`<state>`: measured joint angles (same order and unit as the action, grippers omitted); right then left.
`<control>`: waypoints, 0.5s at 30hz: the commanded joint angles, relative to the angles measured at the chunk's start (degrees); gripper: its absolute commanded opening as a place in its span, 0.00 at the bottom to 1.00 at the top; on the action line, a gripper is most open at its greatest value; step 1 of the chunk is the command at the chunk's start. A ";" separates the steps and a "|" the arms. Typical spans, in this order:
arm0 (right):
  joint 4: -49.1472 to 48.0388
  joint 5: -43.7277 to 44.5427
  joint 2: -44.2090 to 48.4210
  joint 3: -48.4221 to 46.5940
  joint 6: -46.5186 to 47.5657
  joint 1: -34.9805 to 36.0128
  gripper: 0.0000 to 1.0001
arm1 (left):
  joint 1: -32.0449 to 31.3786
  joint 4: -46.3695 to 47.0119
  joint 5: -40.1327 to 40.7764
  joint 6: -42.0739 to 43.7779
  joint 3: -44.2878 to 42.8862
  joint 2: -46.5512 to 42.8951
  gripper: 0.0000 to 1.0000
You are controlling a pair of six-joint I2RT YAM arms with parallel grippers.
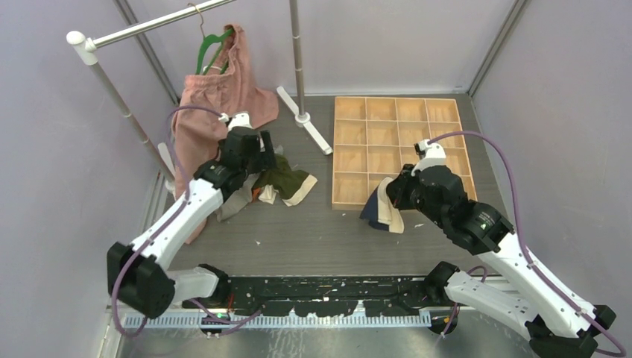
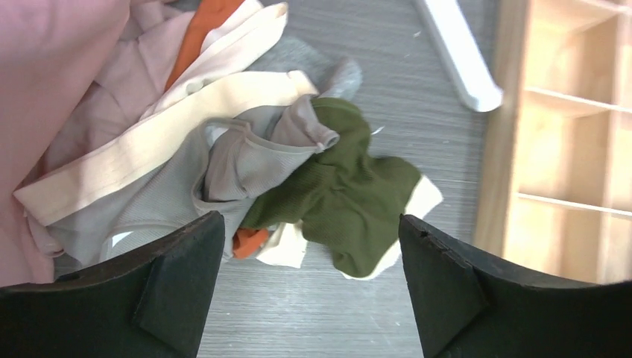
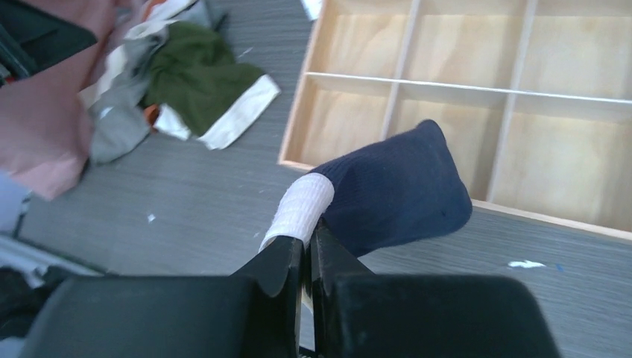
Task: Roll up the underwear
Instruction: Move the underwear to the center of the board, then place the underwear at the center of the board.
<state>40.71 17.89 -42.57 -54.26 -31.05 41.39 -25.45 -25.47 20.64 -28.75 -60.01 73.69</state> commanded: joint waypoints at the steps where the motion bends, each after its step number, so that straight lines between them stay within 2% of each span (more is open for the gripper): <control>1: -3.98 -13.52 -5.44 -5.99 2.30 0.63 0.06 | -0.66 -2.18 -7.84 -1.05 2.43 -7.70 0.88; 3: -5.28 -13.87 -8.81 -7.54 1.68 4.95 0.04 | -1.28 -2.06 -10.75 -1.94 4.16 -11.05 0.88; 6: -7.06 -7.16 -13.57 -9.91 2.44 15.94 0.04 | -1.61 -1.63 -12.65 -3.29 7.53 -15.42 0.87; 8: -8.15 -5.57 -16.79 -10.90 2.60 20.57 0.04 | -1.62 -2.09 -12.61 -3.76 9.09 -17.13 0.86; 12: -15.04 -6.58 -22.05 -7.63 -1.06 21.67 0.02 | -1.67 -5.33 -10.82 -4.40 10.14 -18.74 0.83; 15: -16.51 -4.91 -28.64 -8.19 -1.30 21.29 0.01 | -1.67 -7.25 -7.24 -5.76 10.61 -21.30 0.83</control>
<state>30.81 10.61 -65.87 -61.89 -30.68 63.16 -27.00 -29.95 10.46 -32.51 -49.52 56.01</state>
